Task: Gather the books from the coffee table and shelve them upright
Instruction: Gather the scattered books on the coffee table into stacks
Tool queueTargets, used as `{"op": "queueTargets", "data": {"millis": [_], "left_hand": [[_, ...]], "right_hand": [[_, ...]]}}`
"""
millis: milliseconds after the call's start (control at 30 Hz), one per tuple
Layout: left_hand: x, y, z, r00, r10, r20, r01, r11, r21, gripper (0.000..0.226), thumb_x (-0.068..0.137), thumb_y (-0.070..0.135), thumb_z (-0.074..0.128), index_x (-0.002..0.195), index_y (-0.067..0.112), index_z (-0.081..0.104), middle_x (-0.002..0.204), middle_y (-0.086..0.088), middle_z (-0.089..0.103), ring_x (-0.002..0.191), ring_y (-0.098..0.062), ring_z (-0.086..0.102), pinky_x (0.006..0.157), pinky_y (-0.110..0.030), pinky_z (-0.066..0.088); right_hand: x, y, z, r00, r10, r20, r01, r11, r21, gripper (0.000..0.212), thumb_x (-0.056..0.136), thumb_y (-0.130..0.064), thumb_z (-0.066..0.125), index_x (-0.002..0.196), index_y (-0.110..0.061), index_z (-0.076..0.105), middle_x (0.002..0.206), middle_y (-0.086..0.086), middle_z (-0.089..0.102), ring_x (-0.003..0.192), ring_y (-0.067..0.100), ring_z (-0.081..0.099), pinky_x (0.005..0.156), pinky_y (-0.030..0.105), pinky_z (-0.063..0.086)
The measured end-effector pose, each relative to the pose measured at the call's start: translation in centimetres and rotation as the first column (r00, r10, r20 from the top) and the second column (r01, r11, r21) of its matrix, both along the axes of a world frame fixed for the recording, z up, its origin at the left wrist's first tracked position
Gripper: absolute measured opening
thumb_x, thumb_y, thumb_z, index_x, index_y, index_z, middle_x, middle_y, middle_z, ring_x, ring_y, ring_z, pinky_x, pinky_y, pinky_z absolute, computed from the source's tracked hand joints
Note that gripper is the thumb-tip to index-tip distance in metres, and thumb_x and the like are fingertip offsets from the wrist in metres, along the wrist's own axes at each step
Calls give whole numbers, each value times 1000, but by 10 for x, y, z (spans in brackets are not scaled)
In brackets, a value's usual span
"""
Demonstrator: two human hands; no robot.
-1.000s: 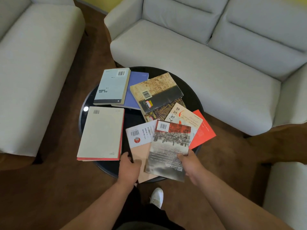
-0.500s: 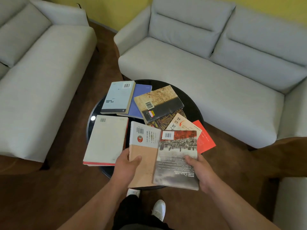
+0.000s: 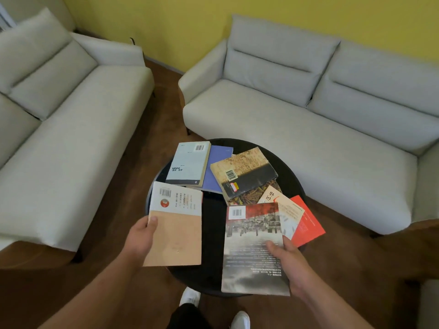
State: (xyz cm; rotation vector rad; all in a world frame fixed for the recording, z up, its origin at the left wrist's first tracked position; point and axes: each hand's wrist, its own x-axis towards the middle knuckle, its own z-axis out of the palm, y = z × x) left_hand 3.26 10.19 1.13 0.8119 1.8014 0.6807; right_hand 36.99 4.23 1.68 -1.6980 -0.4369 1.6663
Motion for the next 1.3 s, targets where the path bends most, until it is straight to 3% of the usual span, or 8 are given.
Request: {"op": "queueTargets", "data": {"millis": [267, 400, 500, 833, 967, 1067, 1167, 1300], "left_hand": [[-33, 35, -44, 935, -221, -276, 202, 974, -99, 18, 101, 18, 51, 117, 20, 60, 114, -5, 67, 98, -25, 62, 85, -42, 53], [-45, 42, -43, 953, -254, -167, 244, 967, -79, 22, 99, 10, 54, 113, 25, 63, 105, 2, 67, 98, -23, 63, 82, -37, 50], [-50, 46, -40, 960, -266, -85, 258, 962, -90, 25, 98, 8, 56, 103, 31, 62, 100, 7, 68, 95, -19, 65, 76, -34, 51], [-65, 68, -47, 935, -353, -41, 342, 925, -166, 10, 89, 6, 69, 96, 11, 74, 90, -5, 75, 84, -20, 72, 64, -25, 56], [-71, 73, -43, 969, -218, 116, 239, 945, -222, 26, 99, 5, 50, 95, 4, 75, 92, -16, 75, 88, -32, 71, 72, -37, 58], [-76, 77, -39, 965, -99, 242, 163, 950, -265, 32, 105, 17, 43, 102, 2, 71, 94, -21, 74, 88, -37, 70, 76, -42, 56], [-72, 77, -41, 952, -228, 201, 270, 940, -211, 22, 105, 19, 48, 104, 14, 69, 101, -13, 75, 93, -31, 73, 84, -47, 59], [-61, 83, -39, 917, -175, 358, 273, 931, -244, 26, 102, 13, 46, 113, 21, 68, 102, -6, 78, 97, -28, 72, 85, -42, 56]], "right_hand": [[-55, 34, 24, 1000, 3, 18, -3, 1000, 28, 27, 98, -1, 56, 118, -17, 65, 110, 11, 77, 99, 33, 74, 87, 47, 58], [-101, 62, 45, 844, 341, 414, -391, 920, 39, 29, 94, -11, 61, 114, -31, 55, 107, -8, 72, 94, 12, 71, 86, 37, 59], [-157, 83, 50, 672, 467, 575, -555, 832, -28, 27, 88, -22, 62, 112, -22, 48, 102, -2, 68, 90, 19, 69, 79, 40, 59], [-280, 107, 16, 568, 576, 588, -601, 778, -181, 73, 86, -22, 70, 145, -20, 28, 158, 12, 25, 122, 29, 60, 91, 28, 54], [-278, 109, 4, 538, 620, 571, -621, 750, -227, 78, 84, -47, 68, 147, -20, 31, 163, 8, 11, 133, 31, 52, 102, 34, 47], [-259, 112, 3, 550, 568, 612, -608, 775, -174, 57, 87, -53, 59, 133, -20, 52, 142, 4, 42, 123, 25, 56, 97, 34, 49], [-224, 122, -14, 455, 457, 764, -507, 838, -199, 32, 91, -41, 55, 113, -18, 59, 113, 3, 58, 107, 25, 58, 88, 36, 50], [-201, 128, -38, 743, 480, 466, -423, 877, -230, 29, 99, -37, 58, 123, -23, 54, 115, 2, 64, 101, 21, 61, 91, 36, 49]]}}
